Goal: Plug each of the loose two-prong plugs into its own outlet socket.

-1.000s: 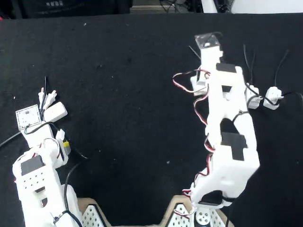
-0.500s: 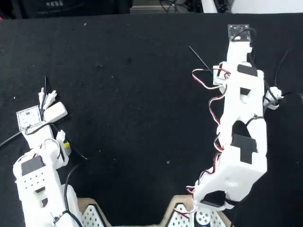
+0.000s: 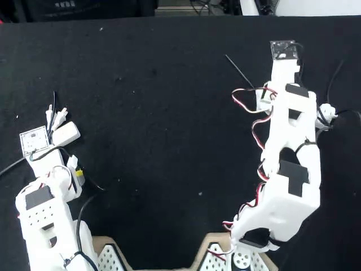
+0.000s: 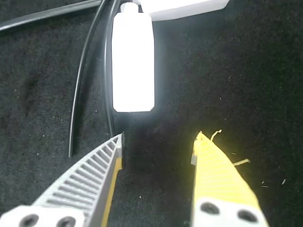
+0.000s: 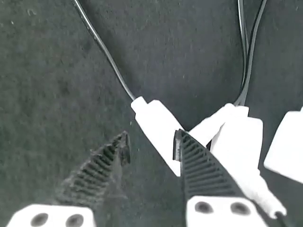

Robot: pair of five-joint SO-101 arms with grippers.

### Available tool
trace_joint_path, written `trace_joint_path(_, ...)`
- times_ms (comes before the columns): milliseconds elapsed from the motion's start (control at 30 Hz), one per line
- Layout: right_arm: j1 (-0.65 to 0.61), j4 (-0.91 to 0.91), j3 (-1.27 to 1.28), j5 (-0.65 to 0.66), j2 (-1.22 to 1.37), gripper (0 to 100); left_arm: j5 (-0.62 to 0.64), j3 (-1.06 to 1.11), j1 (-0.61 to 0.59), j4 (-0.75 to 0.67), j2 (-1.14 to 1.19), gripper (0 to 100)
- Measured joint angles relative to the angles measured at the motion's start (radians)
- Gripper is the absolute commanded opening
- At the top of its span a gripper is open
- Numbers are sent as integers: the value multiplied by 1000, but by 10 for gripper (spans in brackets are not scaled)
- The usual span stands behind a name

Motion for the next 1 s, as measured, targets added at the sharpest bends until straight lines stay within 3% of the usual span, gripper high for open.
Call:
trace_joint_path(500,-18,-11,84,110,-9,152,0,0,0,0,0,238)
trace_joint_path(1000,-123,-5,135,112,0,152,0,0,0,0,0,238)
